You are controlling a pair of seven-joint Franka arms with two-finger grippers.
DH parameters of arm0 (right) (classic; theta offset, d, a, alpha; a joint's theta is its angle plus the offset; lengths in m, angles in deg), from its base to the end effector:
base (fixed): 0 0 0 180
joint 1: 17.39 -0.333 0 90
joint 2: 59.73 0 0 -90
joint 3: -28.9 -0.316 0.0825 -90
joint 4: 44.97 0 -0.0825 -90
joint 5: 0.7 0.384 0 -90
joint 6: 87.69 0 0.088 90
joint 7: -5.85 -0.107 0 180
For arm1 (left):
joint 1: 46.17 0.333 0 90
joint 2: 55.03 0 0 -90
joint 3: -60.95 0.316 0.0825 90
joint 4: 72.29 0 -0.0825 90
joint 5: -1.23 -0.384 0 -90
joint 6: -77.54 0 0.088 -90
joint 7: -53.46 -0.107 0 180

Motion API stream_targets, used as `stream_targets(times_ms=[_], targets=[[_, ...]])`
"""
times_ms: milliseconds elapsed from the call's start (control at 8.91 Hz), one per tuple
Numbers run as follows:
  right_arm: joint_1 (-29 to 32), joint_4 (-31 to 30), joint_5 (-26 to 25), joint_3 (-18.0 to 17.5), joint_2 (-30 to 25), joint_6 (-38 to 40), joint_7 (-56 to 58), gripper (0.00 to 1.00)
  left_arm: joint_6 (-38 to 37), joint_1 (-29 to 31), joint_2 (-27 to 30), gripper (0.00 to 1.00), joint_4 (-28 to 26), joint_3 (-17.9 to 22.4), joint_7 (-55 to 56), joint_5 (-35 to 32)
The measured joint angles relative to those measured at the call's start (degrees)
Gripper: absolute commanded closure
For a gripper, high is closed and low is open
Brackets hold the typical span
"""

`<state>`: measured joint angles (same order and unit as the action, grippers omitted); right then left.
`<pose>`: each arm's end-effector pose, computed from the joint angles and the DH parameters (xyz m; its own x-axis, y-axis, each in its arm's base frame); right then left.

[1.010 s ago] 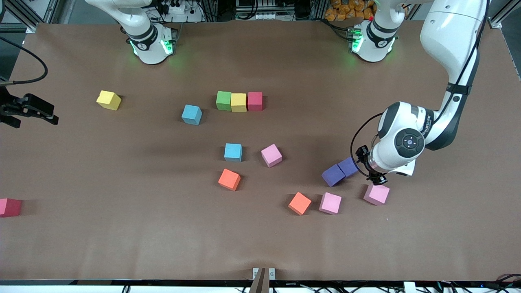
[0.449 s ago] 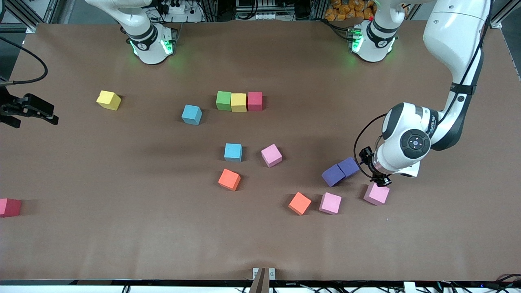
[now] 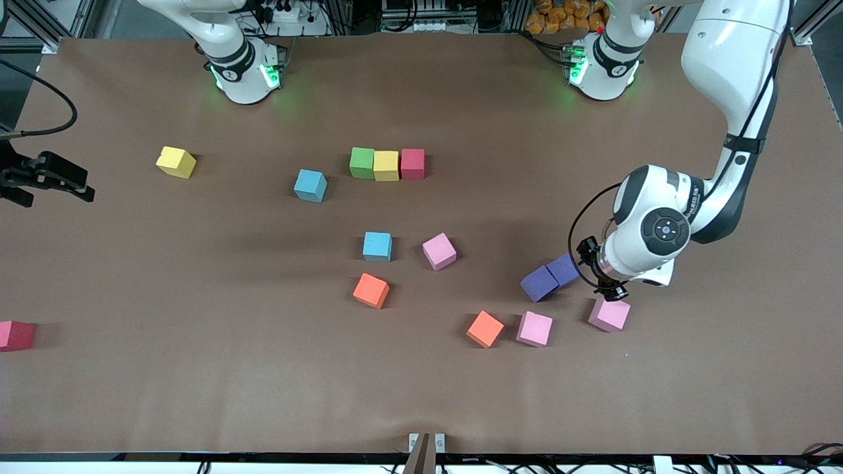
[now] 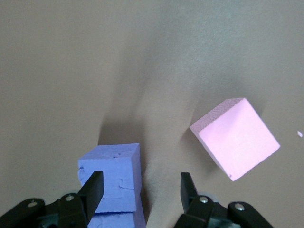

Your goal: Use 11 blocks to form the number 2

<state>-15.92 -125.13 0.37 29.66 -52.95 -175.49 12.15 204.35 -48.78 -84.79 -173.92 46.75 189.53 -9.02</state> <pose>0.5875 -0.0203 0.6343 0.9973 0.0718 0.0168 0.0721 -0.9973 -0.0153 0.6288 -0.1704 0.2695 -0.4124 0.9094 0.0533 0.9096 0.4143 -0.0316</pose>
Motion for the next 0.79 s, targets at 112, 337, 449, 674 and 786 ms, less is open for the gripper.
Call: stream_targets(times_ms=[112, 337, 449, 674, 786], targets=[[0.0, 0.0, 0.0, 0.0, 0.0, 0.0, 0.0, 0.0, 0.15, -0.37, -0.51, 0.26, -0.22, -0.11, 0.01, 0.0], [0.0, 0.0, 0.0, 0.0, 0.0, 0.0, 0.0, 0.0, 0.38, -1.38, -1.47, 0.26, -0.35, -0.3, 1.2, 0.0], [0.01, 0.0, 0.0, 0.0, 0.0, 0.0, 0.0, 0.0, 0.51, -1.85, -1.82, 0.26, -0.37, -0.31, 1.72, 0.0], [0.01, 0.0, 0.0, 0.0, 0.0, 0.0, 0.0, 0.0, 0.54, -2.83, -2.07, 0.26, -0.54, -0.34, 3.03, 0.0], [0.01, 0.0, 0.0, 0.0, 0.0, 0.0, 0.0, 0.0, 0.54, -3.39, -2.35, 0.26, -0.69, -0.34, 3.55, 0.0]])
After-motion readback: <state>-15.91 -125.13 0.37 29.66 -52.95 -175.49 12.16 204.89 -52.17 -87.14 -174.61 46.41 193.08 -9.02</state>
